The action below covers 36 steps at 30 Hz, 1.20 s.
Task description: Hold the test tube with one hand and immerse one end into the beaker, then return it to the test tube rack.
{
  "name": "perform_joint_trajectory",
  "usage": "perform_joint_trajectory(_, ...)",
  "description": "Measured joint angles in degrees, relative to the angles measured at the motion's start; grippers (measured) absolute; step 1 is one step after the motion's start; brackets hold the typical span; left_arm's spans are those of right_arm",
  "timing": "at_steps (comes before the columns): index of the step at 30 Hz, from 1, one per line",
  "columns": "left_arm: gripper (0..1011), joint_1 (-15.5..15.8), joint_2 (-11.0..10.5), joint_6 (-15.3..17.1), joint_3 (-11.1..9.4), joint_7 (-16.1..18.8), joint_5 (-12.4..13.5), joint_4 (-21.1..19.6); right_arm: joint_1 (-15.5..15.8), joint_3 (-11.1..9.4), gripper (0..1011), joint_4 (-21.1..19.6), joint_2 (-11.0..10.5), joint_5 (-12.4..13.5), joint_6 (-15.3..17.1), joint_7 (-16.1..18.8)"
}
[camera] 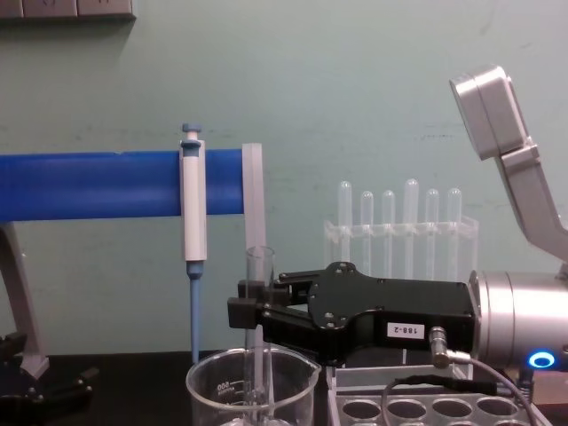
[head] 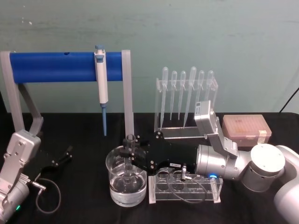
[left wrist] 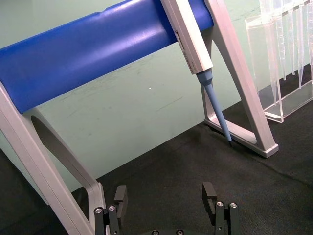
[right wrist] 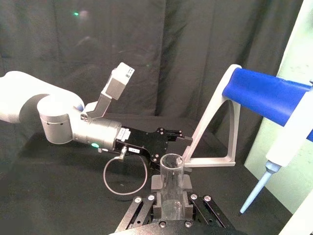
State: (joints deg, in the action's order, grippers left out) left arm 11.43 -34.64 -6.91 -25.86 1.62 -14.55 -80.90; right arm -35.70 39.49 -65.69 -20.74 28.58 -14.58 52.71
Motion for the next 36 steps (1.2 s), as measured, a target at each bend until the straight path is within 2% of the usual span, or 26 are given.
perform_joint_trajectory(36,1000,0.00,0.00,0.00,0.00,0.00,0.00,0.00,0.00,0.00,227,0.00,0.00,0.00,0.00,0.00)
